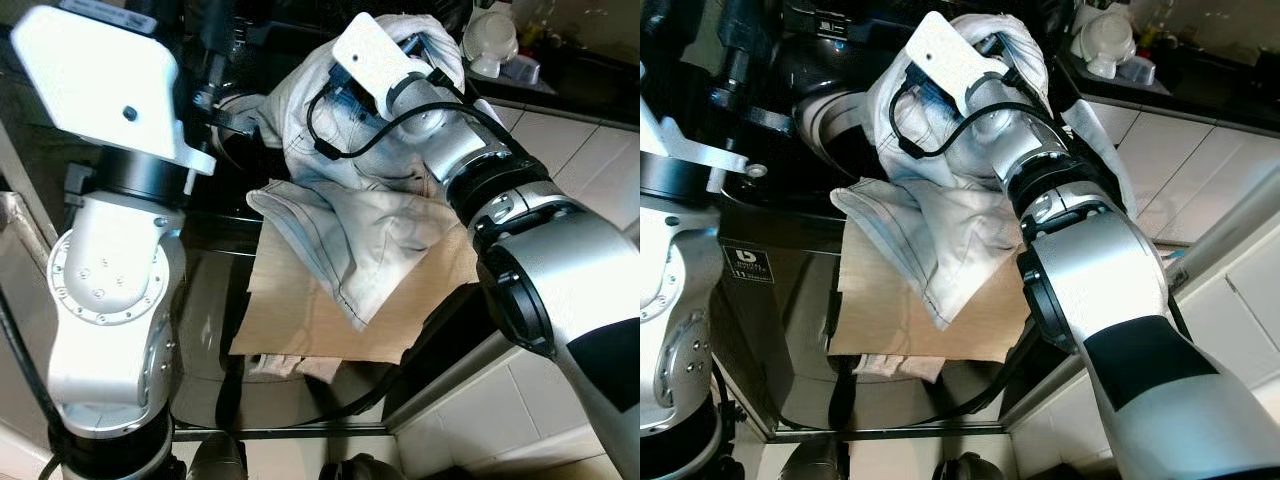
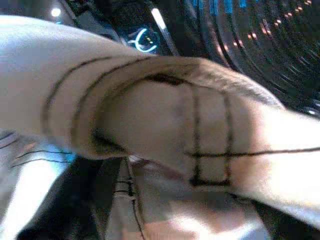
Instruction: Clothes washing
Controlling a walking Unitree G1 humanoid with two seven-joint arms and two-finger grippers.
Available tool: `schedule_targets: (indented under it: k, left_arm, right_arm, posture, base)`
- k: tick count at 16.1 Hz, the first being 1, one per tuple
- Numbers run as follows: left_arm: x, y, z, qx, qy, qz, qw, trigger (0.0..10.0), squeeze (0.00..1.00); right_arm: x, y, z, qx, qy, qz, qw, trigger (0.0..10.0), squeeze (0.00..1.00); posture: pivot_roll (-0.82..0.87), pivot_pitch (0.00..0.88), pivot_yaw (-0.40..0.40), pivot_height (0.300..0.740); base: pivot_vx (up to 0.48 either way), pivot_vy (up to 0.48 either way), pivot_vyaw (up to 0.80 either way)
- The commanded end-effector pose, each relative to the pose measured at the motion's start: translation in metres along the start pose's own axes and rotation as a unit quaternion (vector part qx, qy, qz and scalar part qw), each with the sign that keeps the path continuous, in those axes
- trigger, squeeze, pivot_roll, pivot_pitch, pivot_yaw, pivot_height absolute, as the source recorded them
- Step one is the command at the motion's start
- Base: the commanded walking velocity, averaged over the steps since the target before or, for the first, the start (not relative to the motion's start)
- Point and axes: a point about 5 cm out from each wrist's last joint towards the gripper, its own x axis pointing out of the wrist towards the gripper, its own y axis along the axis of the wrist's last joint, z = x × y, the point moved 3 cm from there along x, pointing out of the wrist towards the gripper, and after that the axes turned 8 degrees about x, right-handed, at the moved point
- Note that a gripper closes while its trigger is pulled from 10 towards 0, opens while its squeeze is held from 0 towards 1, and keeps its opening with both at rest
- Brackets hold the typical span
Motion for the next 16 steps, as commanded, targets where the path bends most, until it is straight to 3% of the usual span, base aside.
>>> schedule_targets:
  k: [1,3,4,5,6,7,8,9,11,13,14,15,16]
  left_arm:
    - [0.001,-0.001,0.004,-0.001,-0.010,-0.002,1.000,10.0,0.00]
    - [0.003,-0.004,0.005,-0.001,-0.012,-0.004,1.000,10.0,0.00]
    - [0.003,-0.004,0.006,-0.001,-0.012,-0.005,1.000,10.0,0.00]
    - [0.004,-0.005,0.006,-0.001,-0.013,-0.005,1.000,10.0,0.00]
    - [0.004,-0.005,0.008,-0.003,-0.016,-0.005,1.000,10.0,0.00]
    - [0.005,-0.006,0.009,-0.005,-0.019,-0.006,1.000,10.0,0.00]
    - [0.006,-0.007,0.011,-0.011,-0.022,-0.007,1.000,10.0,0.00]
    - [0.006,-0.007,0.011,-0.011,-0.023,-0.007,1.000,10.0,0.00]
    - [0.006,-0.009,0.014,-0.016,-0.032,-0.013,0.999,10.0,0.00]
    - [0.006,-0.012,0.016,-0.018,-0.034,-0.018,0.999,10.0,0.00]
    - [0.005,-0.017,0.017,-0.012,-0.034,-0.028,0.999,10.0,0.00]
    - [0.001,-0.030,0.018,-0.014,-0.033,-0.064,0.997,10.0,0.00]
    - [-0.004,-0.043,0.021,-0.012,-0.034,-0.093,0.995,10.0,0.00]
  right_arm:
    - [-0.001,-0.005,0.000,-0.055,0.012,-0.004,0.998,10.0,1.00]
    - [-0.001,-0.005,-0.006,-0.228,0.037,-0.002,0.973,10.0,1.00]
    - [-0.001,-0.003,-0.005,-0.236,0.038,-0.002,0.971,10.0,1.00]
    - [0.000,0.000,-0.004,-0.194,0.042,-0.004,0.980,10.0,1.00]
    - [0.000,0.004,-0.003,-0.069,0.050,-0.011,0.996,10.0,1.00]
    - [0.001,0.007,0.000,0.065,0.053,-0.015,0.996,10.0,1.00]
    - [0.001,0.015,0.004,0.261,0.064,-0.012,0.963,10.0,1.00]
    - [0.001,0.016,0.004,0.279,0.065,-0.010,0.958,10.0,1.00]
    - [0.002,0.023,-0.001,0.463,0.081,-0.004,0.883,10.0,1.00]
    - [0.002,0.031,0.003,0.516,0.078,0.013,0.853,10.0,1.00]
    - [0.002,0.035,0.010,0.524,0.071,0.031,0.848,10.0,1.00]
    - [0.001,0.041,0.022,0.514,0.060,0.067,0.853,10.0,1.00]
    - [0.000,0.044,0.032,0.483,0.042,0.102,0.869,10.0,1.00]
  posture:
    - [0.22,0.000,-0.200,0.726]
    - [0.21,0.000,-0.196,0.726]
    - [0.20,0.000,-0.194,0.726]
    - [0.20,0.000,-0.191,0.726]
    - [0.19,0.000,-0.190,0.726]
    - [0.19,0.000,-0.188,0.726]
    - [0.18,0.000,-0.185,0.726]
    - [0.18,0.000,-0.185,0.726]
    - [0.17,0.000,-0.186,0.726]
    - [0.17,0.000,-0.193,0.726]
    - [0.17,0.000,-0.197,0.726]
    - [0.17,0.000,-0.201,0.726]
    - [0.16,0.000,-0.203,0.726]
  base:
    - [0.000,0.000,0.00]
    - [0.000,0.000,0.00]
    - [0.000,0.000,0.00]
    - [0.000,0.000,0.00]
    - [0.000,0.000,0.00]
    - [0.000,0.000,0.00]
    - [0.000,0.000,0.00]
    - [0.000,0.000,0.00]
    - [0.000,0.000,0.00]
    - [0.000,0.000,0.00]
    - [0.000,0.000,0.00]
    - [0.000,0.000,0.00]
    - [0.000,0.000,0.00]
